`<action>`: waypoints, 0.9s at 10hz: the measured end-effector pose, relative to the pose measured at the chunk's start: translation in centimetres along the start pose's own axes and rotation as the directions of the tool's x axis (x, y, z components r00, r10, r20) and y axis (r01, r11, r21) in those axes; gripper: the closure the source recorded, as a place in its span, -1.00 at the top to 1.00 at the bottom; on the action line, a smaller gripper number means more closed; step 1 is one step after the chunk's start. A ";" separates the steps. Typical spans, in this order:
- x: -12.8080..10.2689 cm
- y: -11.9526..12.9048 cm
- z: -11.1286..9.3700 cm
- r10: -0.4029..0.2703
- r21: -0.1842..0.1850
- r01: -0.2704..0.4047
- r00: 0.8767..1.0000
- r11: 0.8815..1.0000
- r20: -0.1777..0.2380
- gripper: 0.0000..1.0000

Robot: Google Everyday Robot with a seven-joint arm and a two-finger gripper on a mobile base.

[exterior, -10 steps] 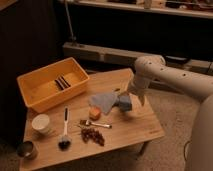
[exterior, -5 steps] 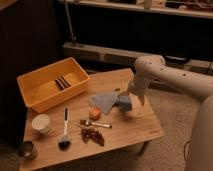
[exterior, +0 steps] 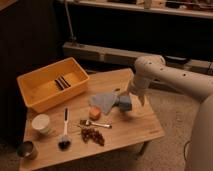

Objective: Place apple in paper cup

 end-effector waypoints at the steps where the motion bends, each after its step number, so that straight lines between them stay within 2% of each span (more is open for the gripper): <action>1: 0.0 0.0 0.0 0.000 0.000 0.000 1.000 1.000 0.000 0.60; 3: 0.0 0.0 -0.1 -0.004 -0.006 0.004 1.000 1.000 0.003 0.60; 5: 0.9 1.1 -1.1 -0.068 -0.023 0.069 0.997 0.997 0.027 0.60; 7: 4.1 4.5 -2.9 -0.179 -0.019 0.180 0.982 0.983 0.062 0.60; 9: 6.8 7.5 -3.4 -0.253 0.015 0.253 0.964 0.967 0.078 0.60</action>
